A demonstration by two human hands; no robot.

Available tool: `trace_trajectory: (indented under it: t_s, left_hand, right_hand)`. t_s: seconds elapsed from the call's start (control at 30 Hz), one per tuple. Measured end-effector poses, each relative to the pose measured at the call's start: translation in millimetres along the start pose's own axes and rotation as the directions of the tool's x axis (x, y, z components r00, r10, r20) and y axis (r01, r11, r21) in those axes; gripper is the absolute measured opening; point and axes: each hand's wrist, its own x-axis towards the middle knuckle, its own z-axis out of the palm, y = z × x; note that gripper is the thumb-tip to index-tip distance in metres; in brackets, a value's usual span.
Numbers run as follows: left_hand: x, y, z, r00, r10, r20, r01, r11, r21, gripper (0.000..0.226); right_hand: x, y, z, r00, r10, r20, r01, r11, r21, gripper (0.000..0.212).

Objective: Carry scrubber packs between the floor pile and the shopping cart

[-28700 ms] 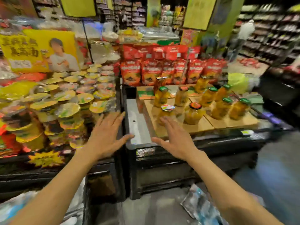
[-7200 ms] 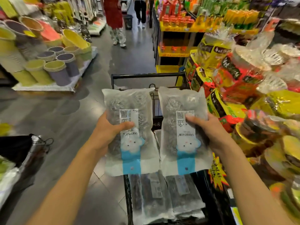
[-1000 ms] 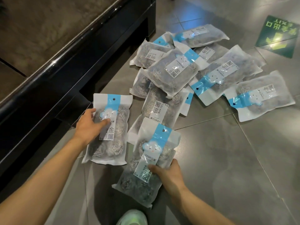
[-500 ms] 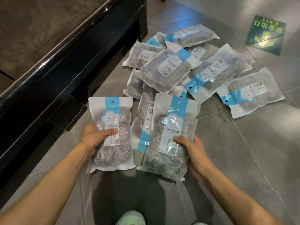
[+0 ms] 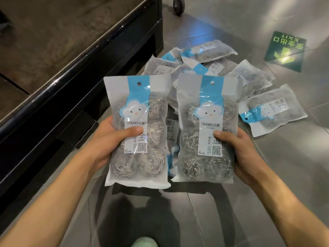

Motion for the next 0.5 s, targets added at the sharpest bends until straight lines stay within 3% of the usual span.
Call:
trace_trajectory:
  t_s: [0.17,0.3,0.5]
  left_hand:
    - [4,43,22,0.992,0.128,0.024,-0.128,0.991,0.041,0.052]
    - [-8,90,39,0.975,0.222,0.021,-0.222,0.974,0.035,0.047]
    - [-78,208,65,0.969,0.245,0.02,-0.245,0.969,0.03,0.05]
  right_hand:
    - [7,-41,5,0.997,-0.068,-0.035,0.067,0.997,-0.041,0.053]
    - [1,-87,13,0.991,-0.128,-0.048,0.126,0.991,-0.041,0.053]
    - [-67,-205,38,0.99,-0.12,-0.08,0.119,0.993,-0.015,0.049]
